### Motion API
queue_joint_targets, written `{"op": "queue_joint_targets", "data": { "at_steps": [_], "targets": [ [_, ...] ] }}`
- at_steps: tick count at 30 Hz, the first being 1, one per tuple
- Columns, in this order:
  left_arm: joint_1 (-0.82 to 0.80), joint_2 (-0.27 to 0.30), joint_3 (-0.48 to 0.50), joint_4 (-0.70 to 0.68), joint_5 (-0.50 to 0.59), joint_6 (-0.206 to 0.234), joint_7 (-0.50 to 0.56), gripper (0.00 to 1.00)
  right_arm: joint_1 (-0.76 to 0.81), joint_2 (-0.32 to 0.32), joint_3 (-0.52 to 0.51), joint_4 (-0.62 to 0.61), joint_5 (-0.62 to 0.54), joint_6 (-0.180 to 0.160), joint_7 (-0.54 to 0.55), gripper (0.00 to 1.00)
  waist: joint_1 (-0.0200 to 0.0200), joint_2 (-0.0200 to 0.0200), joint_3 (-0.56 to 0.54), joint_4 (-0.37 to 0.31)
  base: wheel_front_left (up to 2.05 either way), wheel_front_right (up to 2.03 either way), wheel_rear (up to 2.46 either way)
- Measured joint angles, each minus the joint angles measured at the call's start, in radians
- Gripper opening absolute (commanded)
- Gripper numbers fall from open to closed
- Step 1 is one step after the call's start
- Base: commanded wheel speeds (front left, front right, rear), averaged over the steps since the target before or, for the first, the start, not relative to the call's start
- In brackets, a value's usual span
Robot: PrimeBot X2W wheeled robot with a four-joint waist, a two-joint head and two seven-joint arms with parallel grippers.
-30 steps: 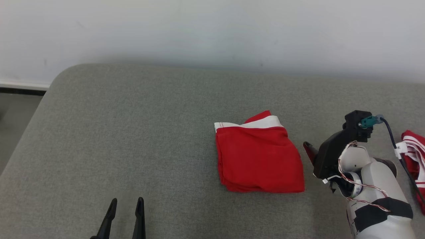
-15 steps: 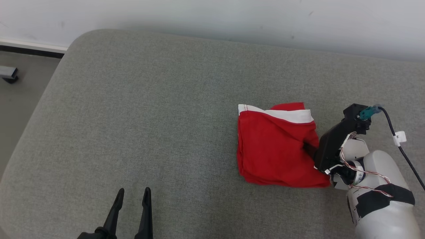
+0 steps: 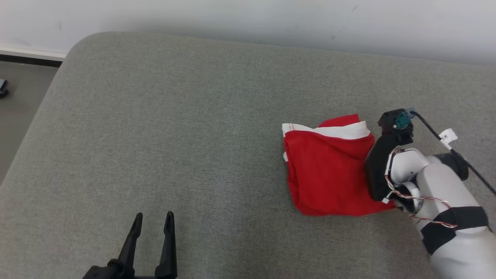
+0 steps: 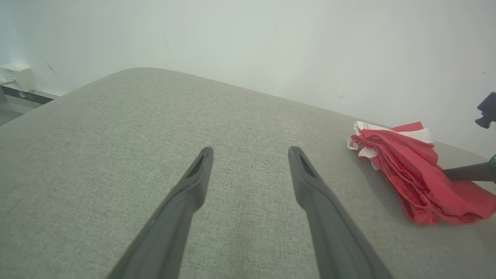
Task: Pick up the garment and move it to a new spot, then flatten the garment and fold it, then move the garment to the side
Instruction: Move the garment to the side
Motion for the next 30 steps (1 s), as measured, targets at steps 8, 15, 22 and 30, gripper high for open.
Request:
{"op": "queue_joint_targets", "data": {
  "at_steps": [8,15,22,30],
  "targets": [
    [-0.003,0.000,0.017,-0.020,-0.007,0.008,0.000,1.00,-0.050,-0.172,0.153,-0.146,0.030,0.000,0.037,0.00,0.0000,0.0000,0.015,-0.053,0.00,0.00,0.00],
    [-0.042,0.000,0.041,-0.041,0.000,-0.001,0.000,1.00,-0.082,-0.293,0.249,-0.343,0.104,0.000,0.080,0.00,0.0000,0.0000,0.039,-0.167,0.00,0.00,0.00],
    [-0.100,-0.001,0.054,-0.053,0.037,-0.017,0.000,1.00,-0.094,-0.341,0.224,-0.402,0.111,0.000,0.034,0.00,0.0000,0.0000,0.071,-0.294,0.00,0.00,0.00],
    [-0.142,-0.002,0.071,-0.073,0.087,-0.028,0.000,1.00,-0.092,-0.360,0.182,-0.432,0.112,0.000,0.020,0.00,0.0000,0.0000,0.124,-0.404,0.00,0.00,0.00]
  ]
}}
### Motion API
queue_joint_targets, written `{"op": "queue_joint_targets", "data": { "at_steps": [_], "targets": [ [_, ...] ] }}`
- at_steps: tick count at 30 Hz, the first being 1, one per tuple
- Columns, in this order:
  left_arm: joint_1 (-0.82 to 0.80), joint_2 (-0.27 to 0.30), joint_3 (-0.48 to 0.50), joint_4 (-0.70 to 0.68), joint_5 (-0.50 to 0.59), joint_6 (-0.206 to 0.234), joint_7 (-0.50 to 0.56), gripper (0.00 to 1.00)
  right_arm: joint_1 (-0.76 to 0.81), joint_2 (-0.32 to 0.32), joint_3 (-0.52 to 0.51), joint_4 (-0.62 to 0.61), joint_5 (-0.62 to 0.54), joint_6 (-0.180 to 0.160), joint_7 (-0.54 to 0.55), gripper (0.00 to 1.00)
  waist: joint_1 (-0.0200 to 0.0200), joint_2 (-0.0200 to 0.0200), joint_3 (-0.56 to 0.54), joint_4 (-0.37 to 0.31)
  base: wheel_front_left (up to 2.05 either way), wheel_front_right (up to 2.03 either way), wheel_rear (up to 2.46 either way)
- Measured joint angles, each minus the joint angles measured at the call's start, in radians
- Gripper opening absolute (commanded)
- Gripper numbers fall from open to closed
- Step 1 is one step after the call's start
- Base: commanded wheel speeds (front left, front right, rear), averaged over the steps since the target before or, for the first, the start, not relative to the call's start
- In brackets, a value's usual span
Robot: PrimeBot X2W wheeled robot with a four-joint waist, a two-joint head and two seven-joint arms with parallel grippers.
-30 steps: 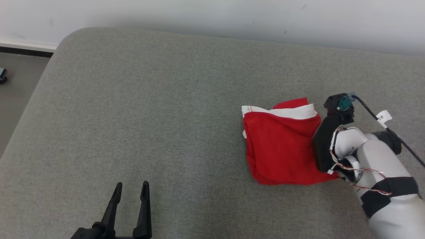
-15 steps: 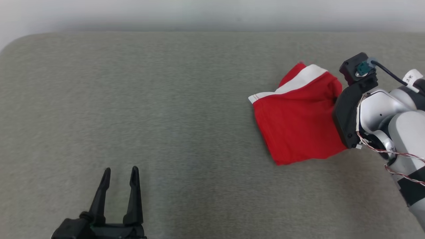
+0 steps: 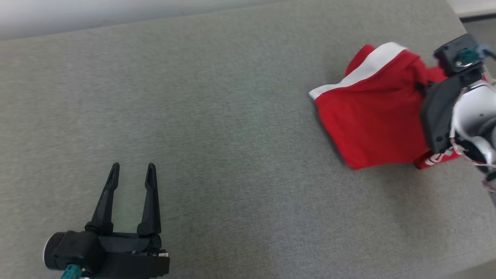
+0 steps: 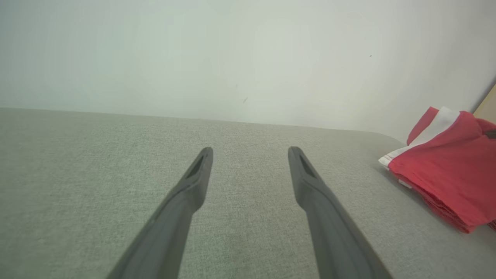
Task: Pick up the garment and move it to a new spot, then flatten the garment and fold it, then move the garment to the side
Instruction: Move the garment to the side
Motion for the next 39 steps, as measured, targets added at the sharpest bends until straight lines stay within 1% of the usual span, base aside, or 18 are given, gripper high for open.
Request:
{"op": "queue_joint_targets", "data": {
  "at_steps": [5,7,11,14,20,24,25,26,30,33,36,39],
  "targets": [
    [-0.016,0.000,0.004,-0.003,0.018,-0.002,0.000,1.00,0.025,-0.032,-0.085,-0.007,-0.011,0.000,-0.013,0.00,0.0001,0.0000,0.050,-0.048,0.00,0.00,0.00],
    [-0.016,0.000,0.002,-0.004,0.026,-0.006,0.000,1.00,0.037,-0.039,-0.121,0.008,-0.018,0.000,-0.024,0.00,0.0000,0.0000,0.068,-0.060,0.00,0.00,0.00],
    [-0.027,0.009,-0.016,-0.010,0.032,-0.006,0.000,1.00,0.046,-0.041,-0.203,0.059,-0.064,0.000,-0.081,0.00,0.0000,0.0000,0.104,-0.070,0.00,0.00,0.00],
    [-0.041,0.018,-0.032,-0.017,0.032,-0.006,0.000,1.00,0.045,-0.044,-0.254,0.128,-0.109,0.000,-0.140,0.00,0.0000,0.0000,0.127,-0.063,0.00,0.00,0.00],
    [-0.058,0.030,-0.039,-0.037,0.030,-0.006,0.000,1.00,0.030,-0.035,-0.344,0.243,-0.225,0.000,-0.262,0.00,0.0000,0.0000,0.159,-0.026,0.00,0.00,0.00],
    [-0.058,0.037,-0.046,-0.036,0.029,-0.006,0.000,1.00,0.027,0.000,-0.392,0.309,-0.290,0.000,-0.297,0.00,0.0000,0.0000,0.175,-0.005,0.00,0.00,0.00],
    [-0.058,0.037,-0.045,-0.038,0.029,-0.006,0.000,1.00,0.027,0.008,-0.408,0.322,-0.314,0.000,-0.300,0.35,0.0000,0.0000,0.177,0.000,0.00,0.00,0.00],
    [-0.058,0.038,-0.046,-0.043,0.029,-0.006,0.000,1.00,0.027,0.013,-0.421,0.336,-0.334,0.000,-0.298,1.00,0.0000,0.0000,0.178,0.003,0.00,0.00,0.00],
    [-0.056,0.037,-0.045,-0.046,0.031,-0.006,0.000,1.00,0.028,0.057,-0.483,0.356,-0.373,0.000,-0.347,1.00,0.0000,0.0000,0.165,0.010,0.00,0.00,0.00],
    [-0.051,0.032,-0.030,-0.050,0.031,-0.006,0.000,1.00,0.038,0.093,-0.518,0.354,-0.367,0.000,-0.386,1.00,-0.0001,0.0000,0.144,0.012,0.00,0.00,0.00],
    [-0.032,0.027,-0.015,-0.048,0.028,-0.006,0.000,1.00,0.066,0.127,-0.526,0.329,-0.329,0.000,-0.439,1.00,-0.0001,0.0000,0.116,0.014,0.00,0.00,0.00],
    [-0.011,0.019,0.010,-0.044,0.020,-0.006,0.000,1.00,0.113,0.157,-0.519,0.276,-0.291,0.000,-0.495,1.00,-0.0001,-0.0001,0.081,0.018,0.00,0.00,0.00]
  ]
}}
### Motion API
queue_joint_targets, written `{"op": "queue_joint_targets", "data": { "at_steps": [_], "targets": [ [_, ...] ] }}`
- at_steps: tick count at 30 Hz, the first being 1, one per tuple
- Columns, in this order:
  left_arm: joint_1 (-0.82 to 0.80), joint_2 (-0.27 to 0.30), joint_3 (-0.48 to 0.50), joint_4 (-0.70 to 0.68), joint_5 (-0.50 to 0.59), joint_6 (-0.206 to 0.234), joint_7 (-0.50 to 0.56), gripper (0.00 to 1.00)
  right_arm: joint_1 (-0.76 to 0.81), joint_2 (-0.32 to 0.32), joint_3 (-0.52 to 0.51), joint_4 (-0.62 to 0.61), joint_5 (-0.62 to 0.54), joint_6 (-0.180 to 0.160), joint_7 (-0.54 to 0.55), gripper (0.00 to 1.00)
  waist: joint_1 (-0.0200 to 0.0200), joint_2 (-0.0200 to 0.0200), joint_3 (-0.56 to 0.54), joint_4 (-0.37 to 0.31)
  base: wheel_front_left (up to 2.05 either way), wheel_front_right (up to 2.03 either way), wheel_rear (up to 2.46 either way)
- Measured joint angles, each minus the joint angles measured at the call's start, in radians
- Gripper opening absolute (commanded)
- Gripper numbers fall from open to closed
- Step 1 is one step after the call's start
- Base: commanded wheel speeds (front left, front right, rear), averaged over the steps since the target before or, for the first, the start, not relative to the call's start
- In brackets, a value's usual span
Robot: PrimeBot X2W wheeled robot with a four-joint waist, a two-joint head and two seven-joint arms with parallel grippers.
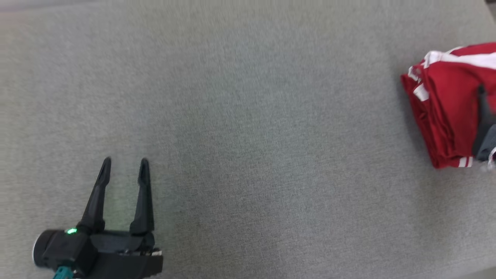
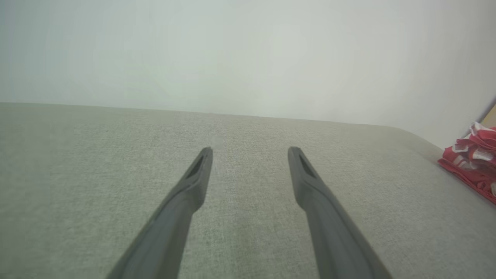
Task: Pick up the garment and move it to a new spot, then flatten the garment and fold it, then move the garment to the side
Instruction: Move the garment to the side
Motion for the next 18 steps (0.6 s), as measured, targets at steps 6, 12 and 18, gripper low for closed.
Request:
{"op": "queue_joint_targets", "data": {
  "at_steps": [6,12,18],
  "targets": [
    [0.067,-0.011,0.040,0.032,-0.012,0.000,0.000,1.00,0.162,0.052,0.034,-0.174,0.099,0.000,-0.092,1.00,-0.0001,0.0000,-0.089,0.013,0.00,0.00,0.00],
    [0.133,-0.015,0.074,0.062,-0.023,0.004,0.000,1.00,0.344,0.108,0.039,-0.335,0.121,0.000,-0.231,1.00,-0.0002,-0.0001,-0.185,0.037,0.00,0.00,0.00],
    [0.198,-0.016,0.092,0.112,-0.036,0.015,0.000,1.00,0.522,0.196,0.075,-0.403,0.146,0.000,-0.333,1.00,-0.0003,-0.0002,-0.278,0.071,0.00,0.00,0.00]
  ]
}}
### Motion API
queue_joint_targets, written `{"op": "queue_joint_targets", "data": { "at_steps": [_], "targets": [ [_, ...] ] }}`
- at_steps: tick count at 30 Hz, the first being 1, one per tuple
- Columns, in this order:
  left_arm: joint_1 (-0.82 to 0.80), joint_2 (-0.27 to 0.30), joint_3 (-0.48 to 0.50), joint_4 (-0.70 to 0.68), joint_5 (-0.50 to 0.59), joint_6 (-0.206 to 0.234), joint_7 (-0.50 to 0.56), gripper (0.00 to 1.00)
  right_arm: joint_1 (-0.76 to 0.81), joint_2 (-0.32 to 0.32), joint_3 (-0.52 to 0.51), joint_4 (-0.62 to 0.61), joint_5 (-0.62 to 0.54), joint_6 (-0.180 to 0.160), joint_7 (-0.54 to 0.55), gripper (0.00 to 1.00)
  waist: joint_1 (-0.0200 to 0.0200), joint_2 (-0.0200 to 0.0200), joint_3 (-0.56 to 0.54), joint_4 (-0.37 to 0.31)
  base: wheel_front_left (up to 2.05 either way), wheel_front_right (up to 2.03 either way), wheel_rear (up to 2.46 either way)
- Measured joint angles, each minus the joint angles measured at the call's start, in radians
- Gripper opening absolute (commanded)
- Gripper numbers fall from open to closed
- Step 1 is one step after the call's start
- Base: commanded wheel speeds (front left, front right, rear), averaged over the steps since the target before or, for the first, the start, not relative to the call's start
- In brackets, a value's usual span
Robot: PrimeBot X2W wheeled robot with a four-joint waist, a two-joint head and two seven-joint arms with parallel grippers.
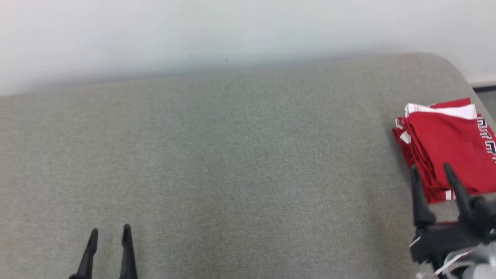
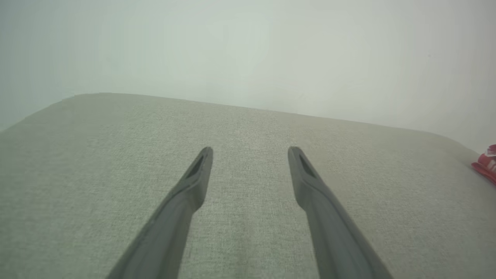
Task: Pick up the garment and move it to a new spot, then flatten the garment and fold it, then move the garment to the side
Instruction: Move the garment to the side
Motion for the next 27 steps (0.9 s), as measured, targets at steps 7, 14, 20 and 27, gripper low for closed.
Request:
{"op": "queue_joint_targets", "data": {
  "at_steps": [7,14,20,27],
  "targets": [
    [0.025,0.000,0.031,0.043,0.001,-0.002,0.000,1.00,0.121,0.064,0.046,0.012,0.004,0.000,-0.081,1.00,-0.0001,0.0000,-0.089,0.041,0.00,0.00,0.00],
    [0.048,0.000,0.032,0.065,-0.010,-0.009,0.000,1.00,0.143,0.072,0.137,0.078,0.038,0.000,-0.144,1.00,0.0001,0.0000,-0.139,0.095,0.00,0.00,0.00],
    [0.073,0.000,0.029,0.068,-0.022,-0.010,0.000,1.00,0.142,0.071,0.147,0.116,0.047,0.000,-0.161,1.00,0.0003,0.0001,-0.154,0.115,0.00,0.00,0.00],
    [0.081,0.000,0.029,0.067,-0.036,-0.010,0.000,1.00,0.142,0.074,0.124,0.136,0.050,0.000,-0.168,1.00,0.0003,0.0001,-0.156,0.117,0.00,0.00,0.00]
  ]
}}
